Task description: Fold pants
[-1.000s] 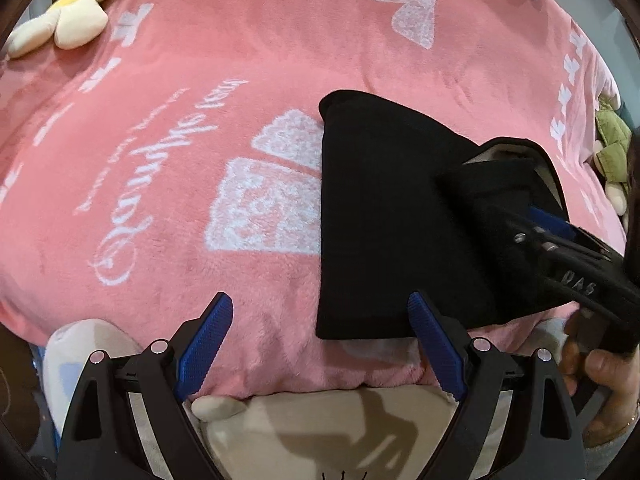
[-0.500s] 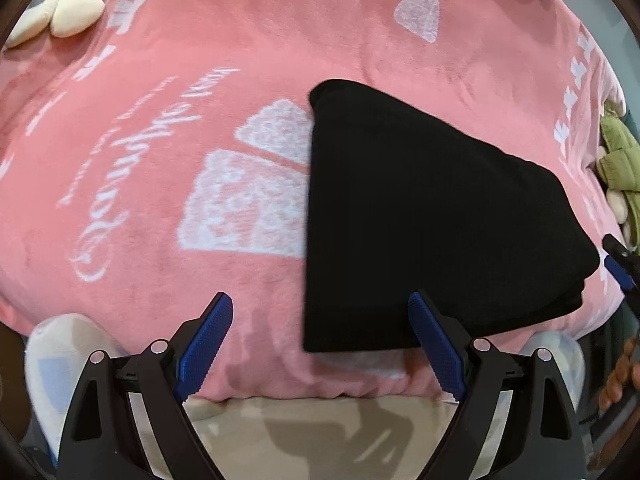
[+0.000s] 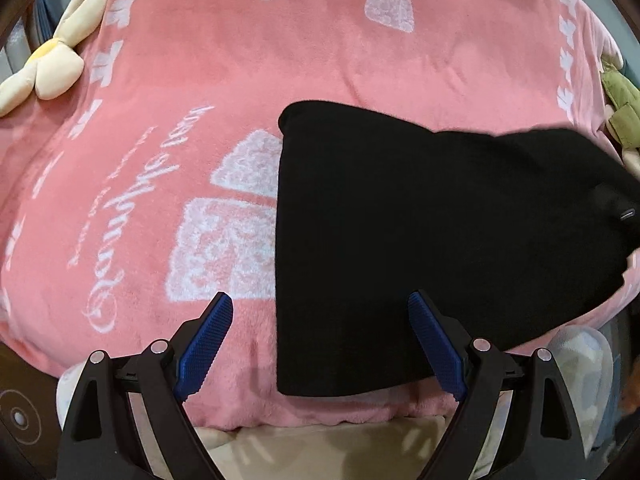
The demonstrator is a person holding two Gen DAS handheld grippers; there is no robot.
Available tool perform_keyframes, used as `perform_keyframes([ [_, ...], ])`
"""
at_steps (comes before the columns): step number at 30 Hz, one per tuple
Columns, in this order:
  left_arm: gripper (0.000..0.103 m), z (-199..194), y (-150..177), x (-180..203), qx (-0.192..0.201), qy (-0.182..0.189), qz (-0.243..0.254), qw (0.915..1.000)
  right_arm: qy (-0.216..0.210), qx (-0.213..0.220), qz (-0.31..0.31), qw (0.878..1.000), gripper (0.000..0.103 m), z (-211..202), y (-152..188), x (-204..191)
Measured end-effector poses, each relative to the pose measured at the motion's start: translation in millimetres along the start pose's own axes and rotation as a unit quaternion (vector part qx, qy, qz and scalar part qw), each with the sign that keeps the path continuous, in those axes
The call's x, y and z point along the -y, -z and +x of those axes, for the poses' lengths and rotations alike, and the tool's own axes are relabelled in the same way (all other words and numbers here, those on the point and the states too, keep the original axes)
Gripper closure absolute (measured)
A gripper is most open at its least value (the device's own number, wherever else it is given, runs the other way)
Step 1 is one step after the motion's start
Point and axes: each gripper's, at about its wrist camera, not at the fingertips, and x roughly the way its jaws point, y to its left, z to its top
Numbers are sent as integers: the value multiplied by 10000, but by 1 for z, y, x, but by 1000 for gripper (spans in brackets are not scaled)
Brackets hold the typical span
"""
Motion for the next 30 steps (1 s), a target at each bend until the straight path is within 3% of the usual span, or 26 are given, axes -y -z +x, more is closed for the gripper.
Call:
perform_keyframes([
  [2,16,3,0,-2,-32,60,-84,9999,282,-294,-89,9991,81,16,7,9],
  [3,16,4,0,-2,-62,78,-108,9999,617,-715,-146,9954,74,38,18,19],
  [4,16,6,0,-2,-106,84,-114,9998,601,-840,-43,9946,73,44,23,25],
  [6,16,7,2,-1,-157,69,-84,9998,333,-664,266,9969,71,32,25,29],
  [8,16,8,3,-1,-165,22,-65,9998,472,-348,155,9982,63,12,20,21],
  [10,16,9,3,-2,-181,61,-99,9998,567,-173,69,9982,47,2,14,20],
  [11,16,10,1,-2,-196,94,-145,9997,598,-170,59,9980,47,1,14,21],
  [13,16,14,-2,-4,-269,303,-253,9989,649,-190,134,9976,46,1,12,25],
  [14,16,20,-4,-8,-331,599,-403,9968,612,-213,223,9976,46,3,12,28],
  [17,18,42,-8,-22,-477,1303,-901,9862,132,-231,592,9979,37,9,5,39],
  [20,35,52,-10,-29,-442,1566,-933,9823,-9,-259,401,9989,21,23,-1,28],
  [21,47,50,-11,-30,-412,1682,-901,9808,116,-327,174,9992,20,32,-2,22],
  [23,62,47,-11,-32,-387,1839,-917,9779,269,-545,-57,9981,41,51,-2,14],
  [24,69,44,-11,-36,-353,1911,-951,9763,328,-746,-125,9966,59,65,0,9],
  [25,75,40,-12,-41,-295,1991,-963,9748,300,-795,-104,9963,85,70,2,5],
  [27,80,33,-17,-51,-262,2171,-941,9712,-267,-832,206,9960,88,70,-1,-3],
  [30,77,31,-20,-73,-439,2393,-994,9648,-1104,-598,25,9921,88,47,-19,-47],
])
